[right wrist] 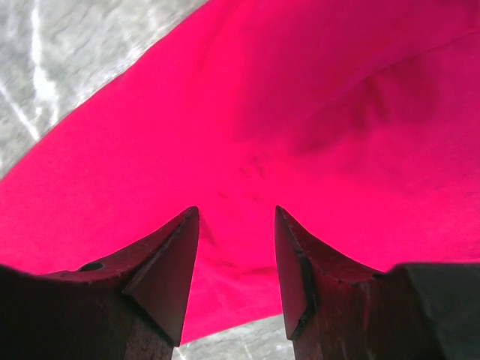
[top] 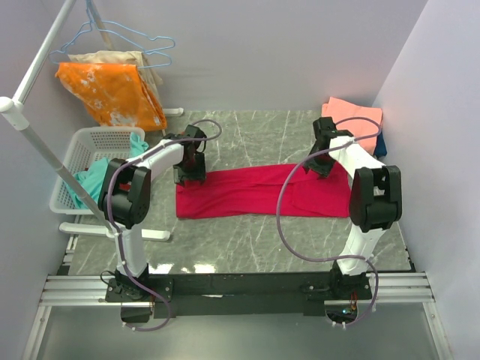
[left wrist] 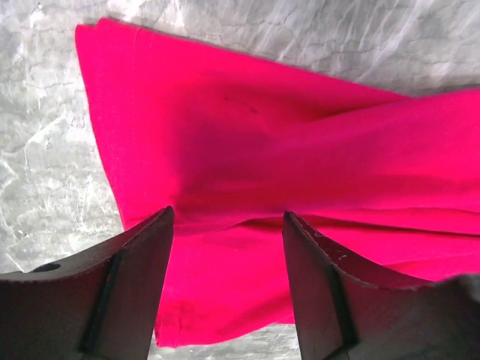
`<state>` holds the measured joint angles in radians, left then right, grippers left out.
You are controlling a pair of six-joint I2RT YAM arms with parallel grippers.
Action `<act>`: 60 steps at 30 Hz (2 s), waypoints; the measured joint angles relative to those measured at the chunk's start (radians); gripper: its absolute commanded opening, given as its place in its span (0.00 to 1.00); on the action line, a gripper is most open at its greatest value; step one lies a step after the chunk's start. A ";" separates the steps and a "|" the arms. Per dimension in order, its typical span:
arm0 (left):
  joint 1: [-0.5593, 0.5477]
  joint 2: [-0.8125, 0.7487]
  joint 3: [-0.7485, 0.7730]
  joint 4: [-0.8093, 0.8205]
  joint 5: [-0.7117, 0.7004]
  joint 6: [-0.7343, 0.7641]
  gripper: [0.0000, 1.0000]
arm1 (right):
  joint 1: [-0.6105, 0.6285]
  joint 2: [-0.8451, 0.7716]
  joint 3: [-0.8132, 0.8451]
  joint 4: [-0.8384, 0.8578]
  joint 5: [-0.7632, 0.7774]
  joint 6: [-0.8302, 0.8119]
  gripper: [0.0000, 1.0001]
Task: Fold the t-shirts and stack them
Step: Fold the tshirt
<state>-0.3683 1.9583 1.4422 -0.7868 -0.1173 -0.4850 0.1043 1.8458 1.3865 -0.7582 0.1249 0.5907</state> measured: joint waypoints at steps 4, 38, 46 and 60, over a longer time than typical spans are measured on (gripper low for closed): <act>-0.001 0.000 -0.001 0.013 0.011 0.014 0.64 | 0.000 -0.007 -0.010 0.008 -0.020 0.004 0.49; -0.026 -0.031 -0.114 0.008 -0.108 -0.122 0.42 | 0.003 -0.011 -0.103 0.064 -0.119 0.017 0.42; -0.022 -0.031 -0.118 0.023 -0.092 -0.155 0.22 | 0.003 -0.011 -0.105 0.069 -0.119 0.014 0.41; -0.019 -0.072 -0.137 -0.050 -0.225 -0.254 0.18 | 0.009 -0.011 -0.119 0.084 -0.152 0.011 0.36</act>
<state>-0.3870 1.8866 1.3052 -0.8364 -0.3420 -0.7387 0.1135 1.8347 1.2671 -0.6743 -0.0273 0.6018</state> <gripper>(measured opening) 0.175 0.378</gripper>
